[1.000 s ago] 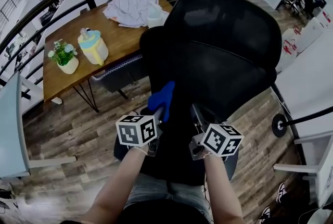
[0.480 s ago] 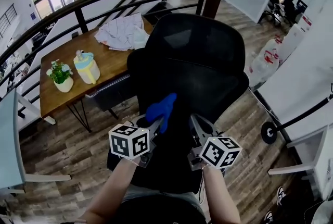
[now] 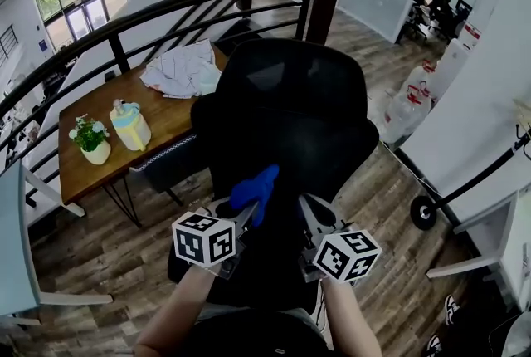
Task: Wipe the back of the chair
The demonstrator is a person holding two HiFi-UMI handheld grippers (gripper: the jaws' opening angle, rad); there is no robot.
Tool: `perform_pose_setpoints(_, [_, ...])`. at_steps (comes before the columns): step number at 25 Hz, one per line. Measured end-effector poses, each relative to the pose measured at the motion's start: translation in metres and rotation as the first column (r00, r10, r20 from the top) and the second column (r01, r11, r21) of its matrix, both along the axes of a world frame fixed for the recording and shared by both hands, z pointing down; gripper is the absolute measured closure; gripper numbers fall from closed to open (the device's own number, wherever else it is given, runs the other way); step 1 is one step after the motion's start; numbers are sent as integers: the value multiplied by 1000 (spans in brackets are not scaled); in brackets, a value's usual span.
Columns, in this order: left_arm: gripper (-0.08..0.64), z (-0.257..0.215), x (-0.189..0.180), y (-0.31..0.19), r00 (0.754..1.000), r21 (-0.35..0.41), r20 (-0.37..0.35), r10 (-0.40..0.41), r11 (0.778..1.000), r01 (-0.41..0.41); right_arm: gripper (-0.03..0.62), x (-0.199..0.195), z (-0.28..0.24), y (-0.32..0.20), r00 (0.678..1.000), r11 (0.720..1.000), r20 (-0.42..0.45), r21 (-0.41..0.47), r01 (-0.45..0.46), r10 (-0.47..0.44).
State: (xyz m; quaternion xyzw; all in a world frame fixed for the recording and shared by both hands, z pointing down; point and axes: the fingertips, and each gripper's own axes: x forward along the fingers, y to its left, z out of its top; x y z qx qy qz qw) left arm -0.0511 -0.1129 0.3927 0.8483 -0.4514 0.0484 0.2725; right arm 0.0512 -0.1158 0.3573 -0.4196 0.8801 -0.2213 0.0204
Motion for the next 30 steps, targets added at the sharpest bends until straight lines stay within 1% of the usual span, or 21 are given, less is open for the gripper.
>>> perform_pose_setpoints(3, [474,3,5,4,1000,-3,16,3,1000,-3,565,1,2,3,1000,1000,-16,5,-5,5])
perform_pose_setpoints(9, [474,2,12,6,1000,-2,4,20,1000,-20,565,-4,9,7,1000,1000,-23,-11,18,-18])
perform_pose_setpoints(15, [474,3,12,9,1000,-6,5,17,1000,-17,565,-3,12,9,1000,1000,-16,-20,22,-23])
perform_pose_setpoints(18, [474,5,11,10,1000,-5,-5,18,1000,-18,565,-9,20,13,998,998,-38,-33,48,-49])
perform_pose_setpoints(30, [474,15,9,17,1000,-46,-14,14,999,-15,565,-20,36,21,996,996,-49,-63,67,-70])
